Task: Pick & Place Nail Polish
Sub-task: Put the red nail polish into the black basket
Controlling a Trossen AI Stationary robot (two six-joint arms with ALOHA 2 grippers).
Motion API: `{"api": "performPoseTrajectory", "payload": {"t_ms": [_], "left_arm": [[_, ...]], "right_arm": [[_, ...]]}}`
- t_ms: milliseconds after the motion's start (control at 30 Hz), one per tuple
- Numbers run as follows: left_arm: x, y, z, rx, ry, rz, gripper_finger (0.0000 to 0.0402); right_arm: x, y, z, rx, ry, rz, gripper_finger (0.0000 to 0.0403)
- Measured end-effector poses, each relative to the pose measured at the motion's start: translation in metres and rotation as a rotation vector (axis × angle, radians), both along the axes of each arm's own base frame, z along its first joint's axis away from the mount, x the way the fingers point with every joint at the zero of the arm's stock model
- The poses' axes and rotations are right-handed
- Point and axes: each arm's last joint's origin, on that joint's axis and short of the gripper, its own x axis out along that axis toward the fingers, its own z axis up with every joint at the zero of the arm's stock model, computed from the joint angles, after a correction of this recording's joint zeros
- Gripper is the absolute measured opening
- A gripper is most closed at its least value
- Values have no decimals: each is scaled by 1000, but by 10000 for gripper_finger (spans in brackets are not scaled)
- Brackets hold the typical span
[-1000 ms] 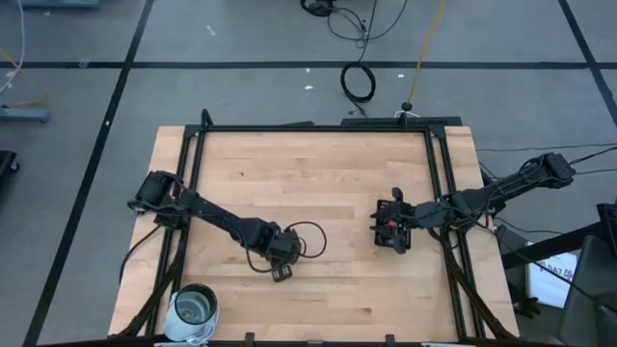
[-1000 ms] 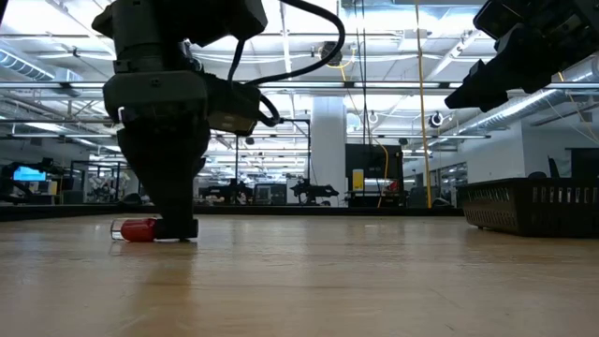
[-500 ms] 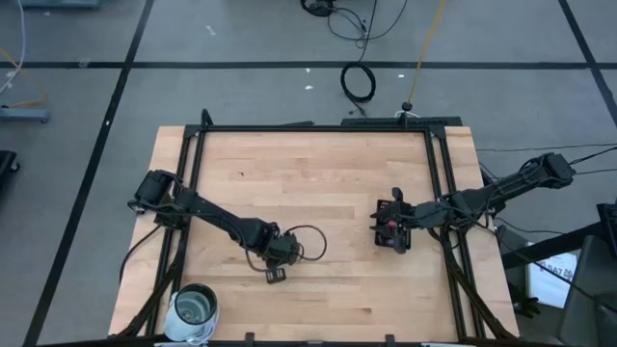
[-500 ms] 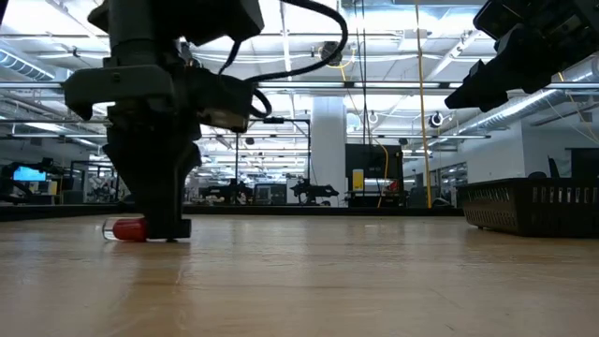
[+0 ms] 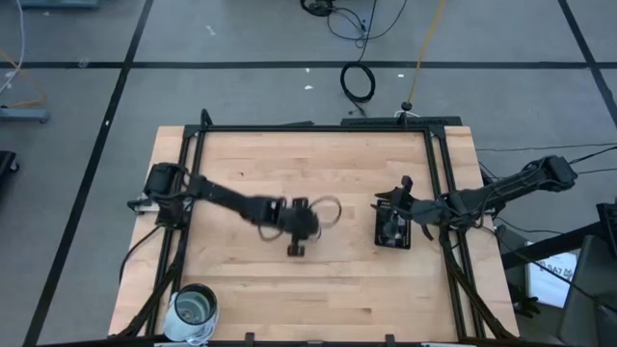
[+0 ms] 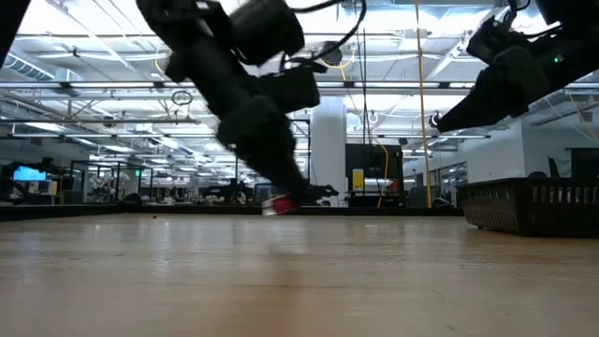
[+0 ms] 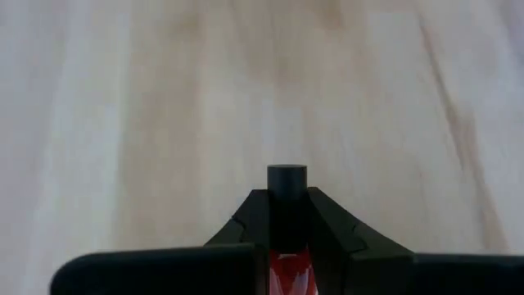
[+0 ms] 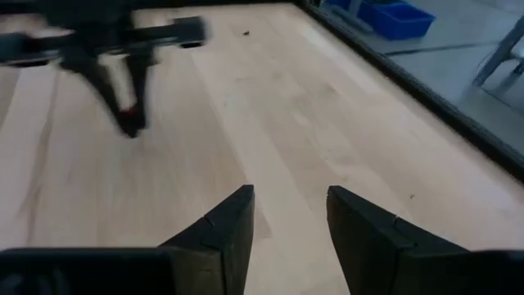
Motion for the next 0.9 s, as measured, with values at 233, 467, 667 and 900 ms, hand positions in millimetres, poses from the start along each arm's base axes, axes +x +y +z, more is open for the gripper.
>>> {"api": "performPoseTrajectory", "payload": {"t_ms": [233,467,667,900], "left_arm": [[22,59,26,-153,-403,-134,36],[27,89,56,-200,-730,-294,36],[33,97,60,-200,-934,-336,36],[45,101,38,-240,-935,-300,36]], "right_arm": [[0,-7,-3,-33,30,-2,135],[-3,-17,-25,-53,-105,-36,134],[-9,-27,-32,-2,-429,-31,130],[-1,-33,-34,18,-453,13,132]]}}
